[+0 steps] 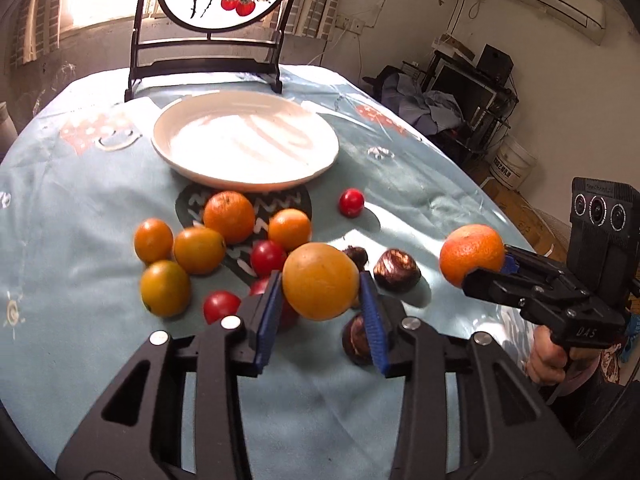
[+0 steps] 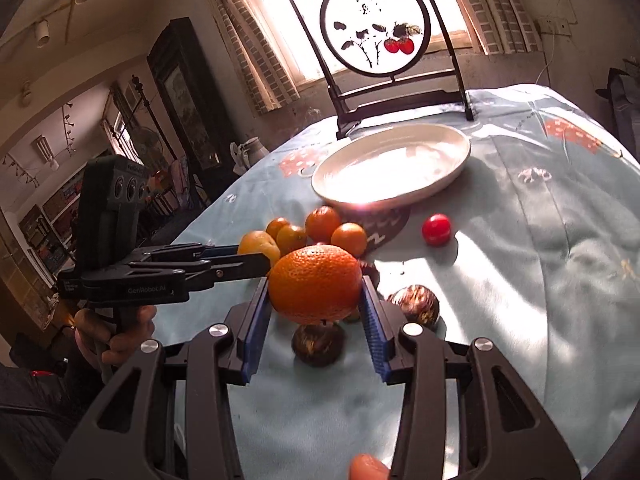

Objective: Organize fruits
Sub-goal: 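Carry both fruits to the white plate and open both tools to release, then grasp an orange with the right tool while the left tool grasps a yellow lemon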

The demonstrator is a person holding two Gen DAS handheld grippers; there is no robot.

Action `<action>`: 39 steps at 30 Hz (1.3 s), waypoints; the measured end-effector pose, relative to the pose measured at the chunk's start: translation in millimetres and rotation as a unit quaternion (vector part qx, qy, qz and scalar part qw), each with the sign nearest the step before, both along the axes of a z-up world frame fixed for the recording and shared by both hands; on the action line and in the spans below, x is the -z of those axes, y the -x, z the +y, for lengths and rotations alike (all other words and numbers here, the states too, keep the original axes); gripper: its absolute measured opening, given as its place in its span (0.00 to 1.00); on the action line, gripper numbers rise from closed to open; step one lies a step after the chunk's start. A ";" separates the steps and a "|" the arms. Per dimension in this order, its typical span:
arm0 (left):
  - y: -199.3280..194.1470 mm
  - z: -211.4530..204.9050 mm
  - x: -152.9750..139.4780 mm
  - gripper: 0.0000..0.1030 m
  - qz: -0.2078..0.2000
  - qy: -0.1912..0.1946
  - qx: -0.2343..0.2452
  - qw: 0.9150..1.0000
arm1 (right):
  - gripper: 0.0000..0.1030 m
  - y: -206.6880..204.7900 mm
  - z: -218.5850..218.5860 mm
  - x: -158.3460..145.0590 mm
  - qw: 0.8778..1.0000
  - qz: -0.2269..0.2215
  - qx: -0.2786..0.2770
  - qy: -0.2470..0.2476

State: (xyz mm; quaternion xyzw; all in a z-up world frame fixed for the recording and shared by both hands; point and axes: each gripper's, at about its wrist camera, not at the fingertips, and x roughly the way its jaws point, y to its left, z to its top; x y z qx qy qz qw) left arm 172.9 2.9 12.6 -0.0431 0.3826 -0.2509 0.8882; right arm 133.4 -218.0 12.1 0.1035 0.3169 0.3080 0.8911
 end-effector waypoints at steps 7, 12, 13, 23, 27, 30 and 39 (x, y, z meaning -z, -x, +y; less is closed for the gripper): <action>-124.7 -6.4 -15.0 0.38 -0.007 -0.048 -0.073 0.996 | 0.43 -141.7 25.7 -1.3 0.996 0.033 0.063 0.050; -175.8 -6.7 5.7 0.38 0.026 -0.071 -0.100 0.992 | 0.43 -206.1 46.6 26.9 0.991 0.084 0.053 0.091; -181.3 -7.7 10.8 0.38 0.034 -0.077 -0.099 0.992 | 0.43 -211.6 50.2 32.3 0.988 0.093 0.054 0.106; -186.2 3.5 11.9 0.84 0.052 -0.098 -0.131 0.985 | 0.54 -216.3 53.4 37.9 0.982 0.132 0.029 0.129; -147.7 26.4 -19.5 0.96 0.012 -0.090 -0.149 0.985 | 0.54 -186.4 42.8 14.2 0.990 0.094 0.025 0.102; -113.7 42.2 -24.8 0.98 -0.032 -0.123 -0.168 0.977 | 0.54 -157.4 44.9 8.5 0.993 0.082 -0.012 0.083; -58.3 86.4 10.8 0.98 -0.013 -0.108 -0.208 0.972 | 0.54 -129.6 69.0 40.8 0.985 0.146 -0.070 0.055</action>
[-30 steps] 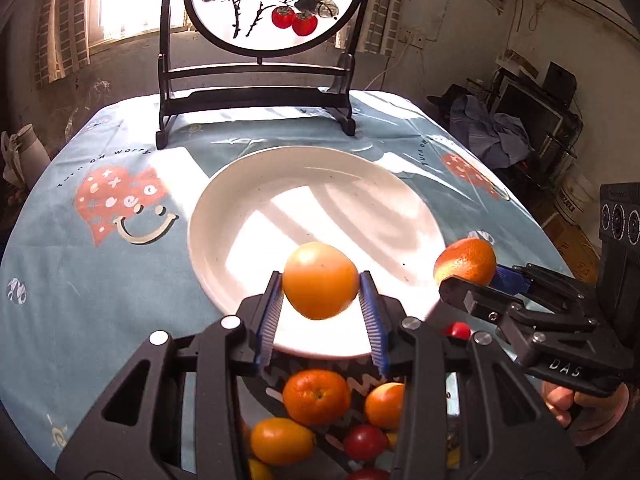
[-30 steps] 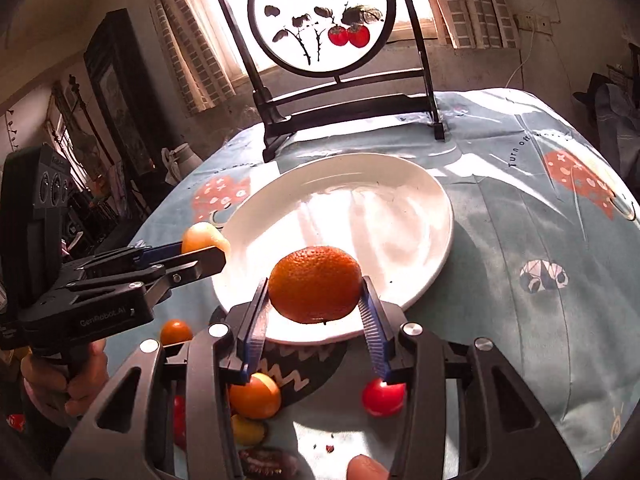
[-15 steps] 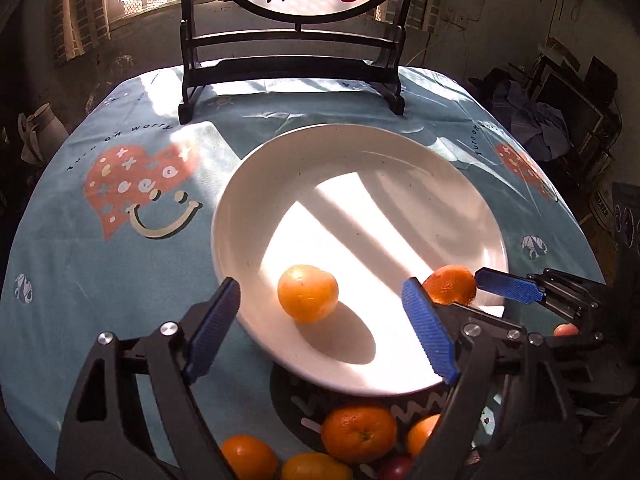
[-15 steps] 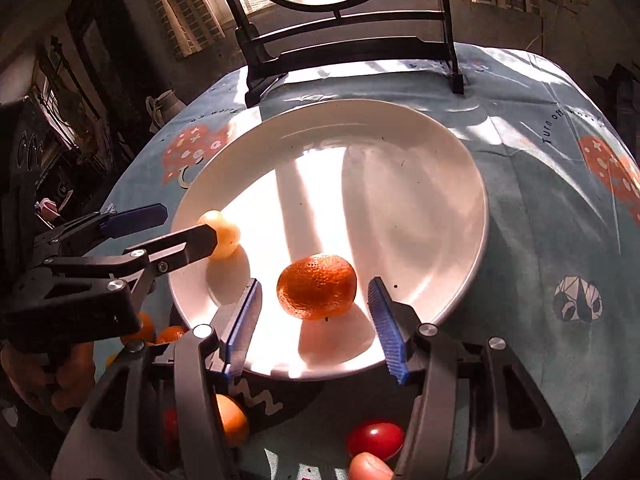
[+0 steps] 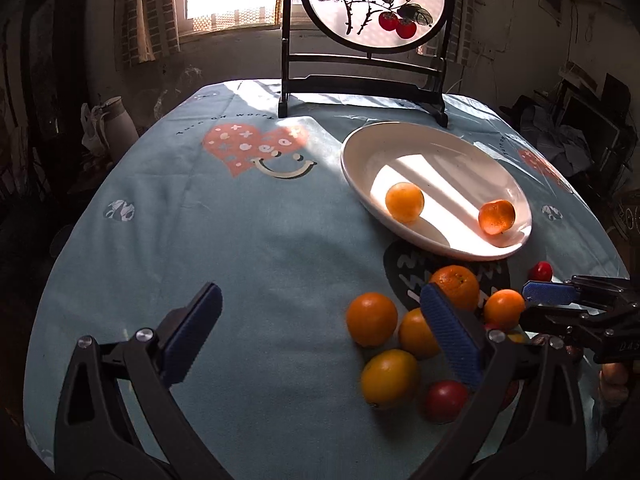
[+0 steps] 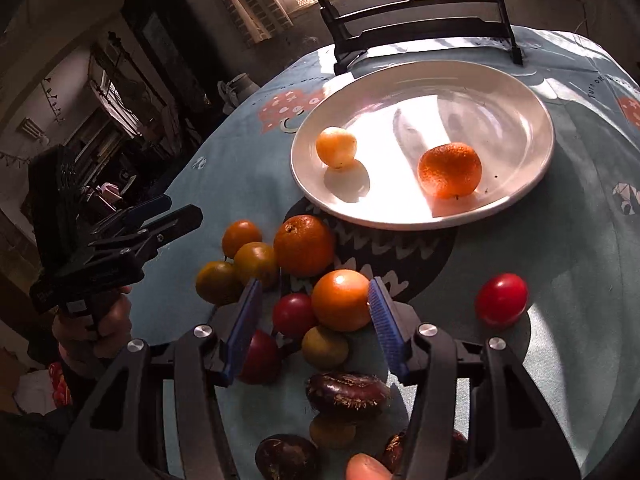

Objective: Organize fruits
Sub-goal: 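Grasp an orange with the right tool while the left tool grasps a yellow lemon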

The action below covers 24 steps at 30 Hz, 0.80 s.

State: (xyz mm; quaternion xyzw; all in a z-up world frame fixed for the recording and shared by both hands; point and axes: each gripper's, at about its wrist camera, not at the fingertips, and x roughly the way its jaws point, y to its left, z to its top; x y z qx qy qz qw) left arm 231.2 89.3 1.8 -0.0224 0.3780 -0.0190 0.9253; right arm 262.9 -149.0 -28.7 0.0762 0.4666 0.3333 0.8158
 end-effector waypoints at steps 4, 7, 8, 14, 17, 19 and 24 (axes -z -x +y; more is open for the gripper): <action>17.3 0.3 3.1 0.98 -0.009 0.012 0.021 1.000 | 0.50 -1.8 -2.1 6.0 1.000 0.013 0.008 -0.001; 23.1 -4.3 3.4 0.98 -0.009 0.025 0.047 0.999 | 0.48 -3.3 -5.0 8.8 1.000 0.014 0.013 0.001; 23.8 -6.7 4.3 0.98 -0.008 0.022 0.052 0.998 | 0.48 -3.7 -5.3 9.5 1.000 0.016 0.014 0.000; 29.1 -18.0 8.1 0.98 -0.011 -0.011 0.062 0.998 | 0.48 -8.0 -1.6 20.5 0.999 0.030 0.014 0.018; 32.5 -18.3 7.8 0.98 -0.008 0.001 0.082 0.997 | 0.44 -5.7 -1.3 19.5 0.999 0.026 0.011 0.019; 34.8 -17.5 9.9 0.98 0.001 0.012 0.102 0.995 | 0.38 -4.8 -2.4 18.3 0.999 0.024 0.012 0.020; 38.4 -21.1 18.8 0.92 0.021 0.034 0.137 0.990 | 0.38 -4.8 -10.5 14.4 0.999 0.021 0.028 0.001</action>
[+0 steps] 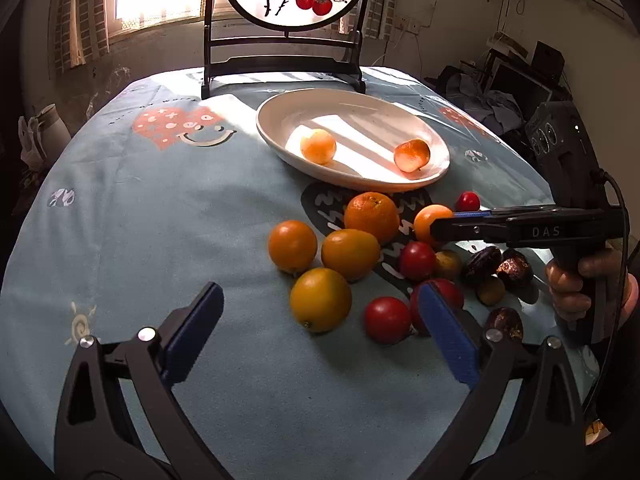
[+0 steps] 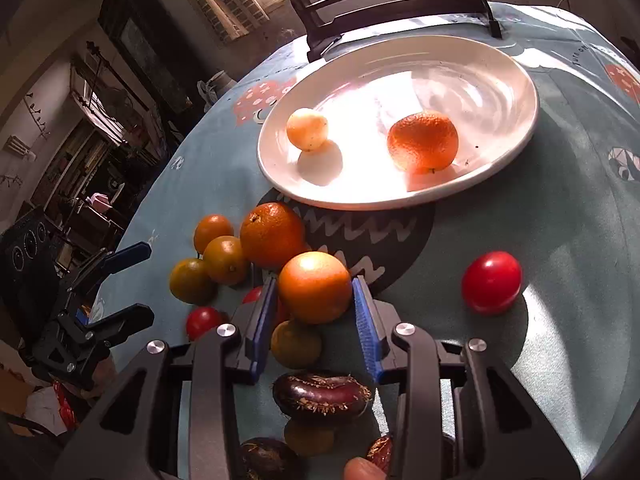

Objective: Organize fruits
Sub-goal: 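Grasp an orange with the right tool while the left tool grasps a yellow lemon, then lower the orange and lemon into the white plate and open both tools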

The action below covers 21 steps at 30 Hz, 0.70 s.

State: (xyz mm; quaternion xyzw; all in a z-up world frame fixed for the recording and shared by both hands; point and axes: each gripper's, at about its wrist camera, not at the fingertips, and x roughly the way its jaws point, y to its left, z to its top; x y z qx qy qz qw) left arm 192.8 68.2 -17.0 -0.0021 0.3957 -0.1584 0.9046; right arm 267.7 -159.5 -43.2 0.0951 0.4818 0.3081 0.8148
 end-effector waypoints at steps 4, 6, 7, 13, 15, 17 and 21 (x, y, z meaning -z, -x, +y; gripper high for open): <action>-3.0 -6.5 8.6 0.69 0.020 -0.002 0.018 1.000 | 0.38 1.8 -0.5 -3.3 1.000 -0.007 0.004 -0.003; -5.5 -7.8 12.6 0.63 0.028 -0.006 0.018 0.999 | 0.38 3.0 0.6 -4.1 1.000 -0.008 0.001 -0.004; -6.4 -7.6 14.1 0.60 0.032 -0.006 0.016 0.999 | 0.38 3.8 1.4 -4.5 1.000 -0.010 0.000 -0.003; -12.1 -4.2 18.7 0.55 0.039 -0.005 -0.003 0.999 | 0.38 5.4 2.1 -7.8 1.000 -0.018 0.002 0.000; -13.4 -2.5 19.7 0.50 0.042 -0.003 -0.006 0.999 | 0.38 5.5 1.8 -8.4 1.000 -0.020 0.003 0.000; -15.5 -0.5 21.1 0.43 0.050 0.005 -0.007 0.999 | 0.38 5.2 2.3 -8.5 1.000 -0.019 0.003 0.001; -17.5 -1.1 24.2 0.42 0.056 0.006 -0.005 0.998 | 0.38 6.7 3.6 -8.2 1.000 -0.021 0.003 0.005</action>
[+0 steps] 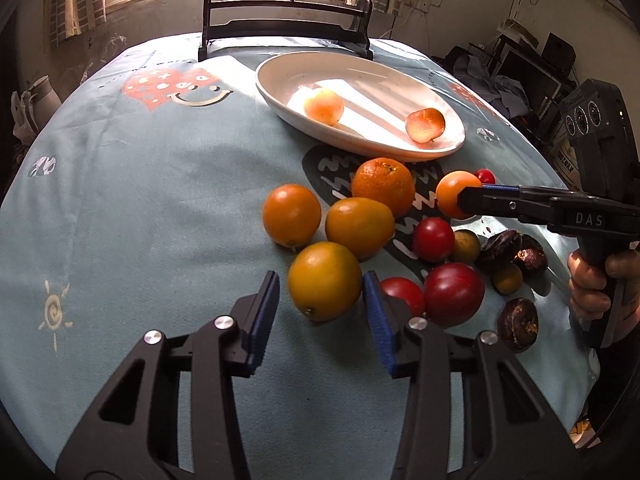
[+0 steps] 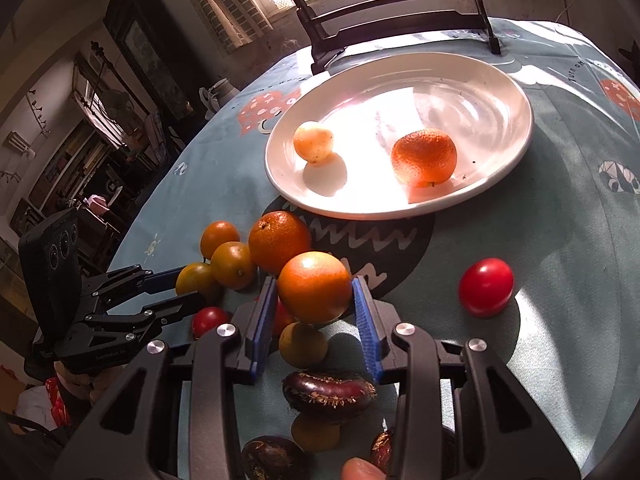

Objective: Organize fruits
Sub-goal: 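Lower the orange and lemon into the white plate and open both tools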

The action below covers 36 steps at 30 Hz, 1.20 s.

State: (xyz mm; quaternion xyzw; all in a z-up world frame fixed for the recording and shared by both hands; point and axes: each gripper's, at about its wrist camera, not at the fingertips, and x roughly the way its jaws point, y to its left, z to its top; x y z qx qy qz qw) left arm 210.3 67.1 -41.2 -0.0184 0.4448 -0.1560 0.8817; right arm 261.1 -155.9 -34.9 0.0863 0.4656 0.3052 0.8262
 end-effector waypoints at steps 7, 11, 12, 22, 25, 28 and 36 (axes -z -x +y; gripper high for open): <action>-1.7 -4.6 3.2 0.37 0.001 -0.005 0.004 1.000 | 0.38 1.8 0.5 -2.5 1.000 -0.007 -0.001 0.000; 3.4 -1.8 -4.9 0.37 -0.021 0.000 -0.002 1.000 | 0.38 3.7 -1.8 -6.4 1.000 -0.014 -0.001 -0.009; 6.1 -1.5 -8.3 0.37 -0.031 0.001 -0.003 1.000 | 0.38 4.5 -2.6 -7.6 1.000 -0.017 -0.001 -0.013; -25.2 -25.2 -53.1 0.37 -0.084 0.041 -0.001 0.996 | 0.38 -15.3 -34.9 -38.4 0.987 -0.107 0.108 -0.060; -63.8 -48.3 -52.4 0.38 -0.059 0.031 0.010 0.998 | 0.38 -40.1 -47.1 -37.5 0.982 -0.103 0.147 -0.055; -93.2 -71.1 -46.2 0.38 -0.037 0.006 0.020 0.999 | 0.38 -63.4 -52.8 -27.9 0.982 -0.084 0.162 -0.053; -117.5 -87.6 -37.9 0.61 -0.027 -0.027 0.016 0.999 | 0.49 -79.7 -57.9 -14.5 0.984 -0.057 0.166 -0.044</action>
